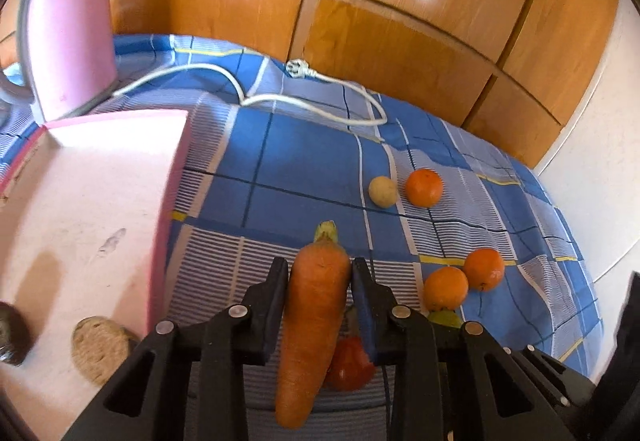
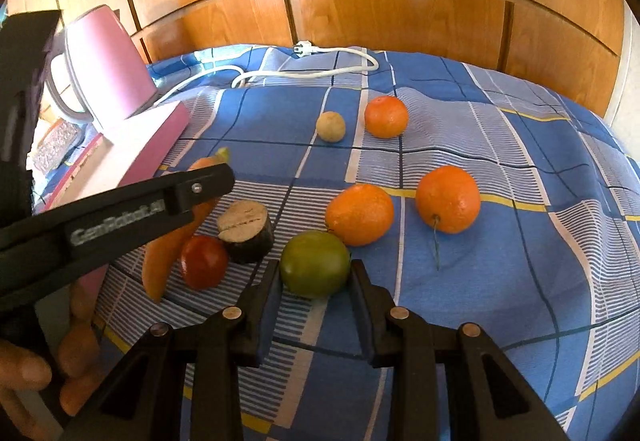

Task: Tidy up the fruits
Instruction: 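Lift the carrot with the left tool while the right tool grasps the green lime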

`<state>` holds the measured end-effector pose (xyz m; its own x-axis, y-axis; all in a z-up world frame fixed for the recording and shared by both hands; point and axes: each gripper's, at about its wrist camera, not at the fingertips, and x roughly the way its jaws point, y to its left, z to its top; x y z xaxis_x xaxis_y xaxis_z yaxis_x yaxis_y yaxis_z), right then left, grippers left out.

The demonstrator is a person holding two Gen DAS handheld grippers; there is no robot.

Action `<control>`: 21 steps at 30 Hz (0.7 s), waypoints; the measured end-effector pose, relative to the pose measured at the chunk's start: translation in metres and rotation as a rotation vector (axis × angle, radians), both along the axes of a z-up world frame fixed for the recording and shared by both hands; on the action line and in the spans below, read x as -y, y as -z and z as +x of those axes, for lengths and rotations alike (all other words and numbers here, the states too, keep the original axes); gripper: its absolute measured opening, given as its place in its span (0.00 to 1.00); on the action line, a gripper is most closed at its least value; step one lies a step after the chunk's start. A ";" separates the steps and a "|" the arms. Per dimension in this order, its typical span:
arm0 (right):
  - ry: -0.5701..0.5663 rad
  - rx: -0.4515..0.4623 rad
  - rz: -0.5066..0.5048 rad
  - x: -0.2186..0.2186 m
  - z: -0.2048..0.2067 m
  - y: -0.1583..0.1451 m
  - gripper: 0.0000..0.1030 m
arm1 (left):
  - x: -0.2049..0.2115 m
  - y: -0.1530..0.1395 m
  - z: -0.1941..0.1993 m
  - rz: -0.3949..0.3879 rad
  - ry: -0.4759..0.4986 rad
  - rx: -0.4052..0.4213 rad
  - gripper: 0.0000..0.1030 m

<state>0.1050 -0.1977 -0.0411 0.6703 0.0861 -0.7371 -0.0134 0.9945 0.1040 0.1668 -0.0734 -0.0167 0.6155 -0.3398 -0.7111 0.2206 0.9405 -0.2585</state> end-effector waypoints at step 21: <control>-0.129 0.165 -0.038 -0.055 -0.026 -0.030 0.33 | -0.102 -0.046 -0.083 -0.067 -0.231 0.145 0.29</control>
